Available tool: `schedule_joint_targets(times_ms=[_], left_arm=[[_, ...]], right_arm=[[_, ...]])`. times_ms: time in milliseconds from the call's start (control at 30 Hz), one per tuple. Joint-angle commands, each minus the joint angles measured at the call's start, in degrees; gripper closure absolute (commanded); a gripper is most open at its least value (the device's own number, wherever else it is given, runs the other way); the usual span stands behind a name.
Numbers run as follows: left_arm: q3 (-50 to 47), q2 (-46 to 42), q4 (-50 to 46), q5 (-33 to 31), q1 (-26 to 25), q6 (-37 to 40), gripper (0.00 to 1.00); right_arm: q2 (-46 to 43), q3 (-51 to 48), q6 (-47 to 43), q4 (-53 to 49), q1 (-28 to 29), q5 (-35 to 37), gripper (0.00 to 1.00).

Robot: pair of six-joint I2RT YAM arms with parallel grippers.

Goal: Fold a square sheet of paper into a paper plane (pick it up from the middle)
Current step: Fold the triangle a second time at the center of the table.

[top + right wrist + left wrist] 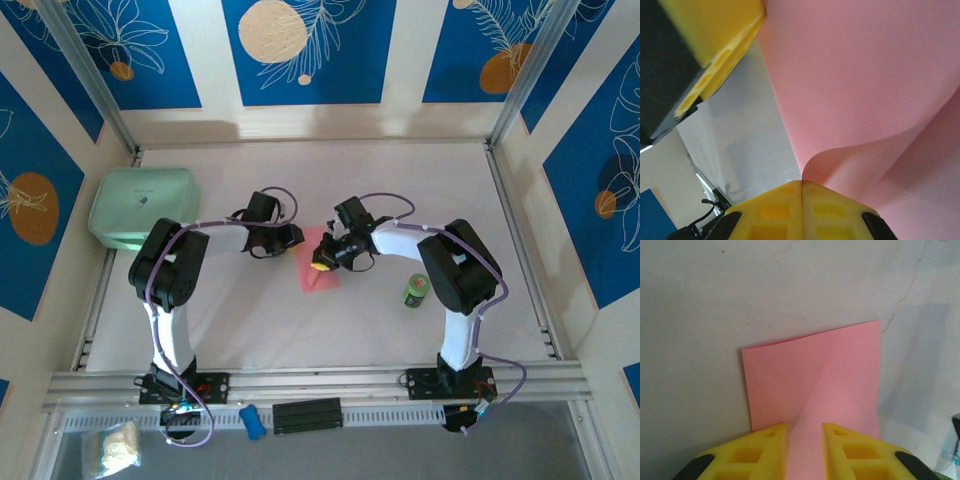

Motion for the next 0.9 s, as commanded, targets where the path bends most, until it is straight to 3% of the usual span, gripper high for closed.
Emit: schedule_joint_targets(times_ms=[0,867], left_arm=[[-1.09,1.91,-1.24,-0.51,0.05,0.82,0.75],[-0.99,2.73,-1.32,-0.45,0.04,0.29,0.76]], right_arm=[[1.11,1.38,0.90,-1.23,0.58,1.74,1.00],[4.96,3.54,3.46,1.52,2.22,4.45,1.00]])
